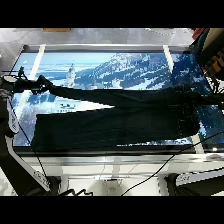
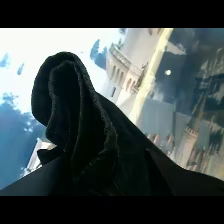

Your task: Fold the clothes and pants, and hang the long-sleeved shirts on hangers.

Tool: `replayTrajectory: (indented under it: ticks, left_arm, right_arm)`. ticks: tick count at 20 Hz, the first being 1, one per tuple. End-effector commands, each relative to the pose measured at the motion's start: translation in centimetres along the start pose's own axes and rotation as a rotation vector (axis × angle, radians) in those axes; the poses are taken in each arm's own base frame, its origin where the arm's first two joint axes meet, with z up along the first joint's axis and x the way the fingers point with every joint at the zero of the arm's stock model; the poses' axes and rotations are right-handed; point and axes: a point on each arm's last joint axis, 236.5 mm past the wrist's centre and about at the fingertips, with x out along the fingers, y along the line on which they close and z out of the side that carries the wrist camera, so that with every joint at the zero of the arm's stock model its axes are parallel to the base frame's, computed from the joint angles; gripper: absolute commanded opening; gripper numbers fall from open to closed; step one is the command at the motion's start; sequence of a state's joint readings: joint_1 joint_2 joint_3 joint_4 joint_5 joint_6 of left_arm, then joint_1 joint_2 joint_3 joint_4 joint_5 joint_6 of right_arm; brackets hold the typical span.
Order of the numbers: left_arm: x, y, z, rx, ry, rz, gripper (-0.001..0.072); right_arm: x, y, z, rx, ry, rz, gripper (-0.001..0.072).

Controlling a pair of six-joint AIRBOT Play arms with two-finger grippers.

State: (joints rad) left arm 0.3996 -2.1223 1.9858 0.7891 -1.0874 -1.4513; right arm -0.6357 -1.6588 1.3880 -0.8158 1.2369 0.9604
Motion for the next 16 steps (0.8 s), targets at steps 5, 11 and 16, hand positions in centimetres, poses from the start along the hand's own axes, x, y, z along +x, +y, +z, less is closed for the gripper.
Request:
replayTrajectory:
  ticks: [5, 11, 16]
  left_arm:
    - [-0.80, -1.03, 1.17, -0.010, -0.038, -0.075, 0.0467]
    - [-0.84, -1.02, 1.19, -0.009, -0.038, -0.075, 0.0089]
    - [-1.32, -1.50, 1.54, 0.006, -0.051, -0.078, 0.0025]
  right_arm:
    - [0.00, -0.03, -0.05, -0.002, 0.003, -0.003, 0.0044]
    - [0.00, -0.04, -0.04, -0.002, 0.003, -0.003, 0.0044]
    - [0.00, -0.11, -0.07, -0.004, 0.004, -0.006, 0.0044]
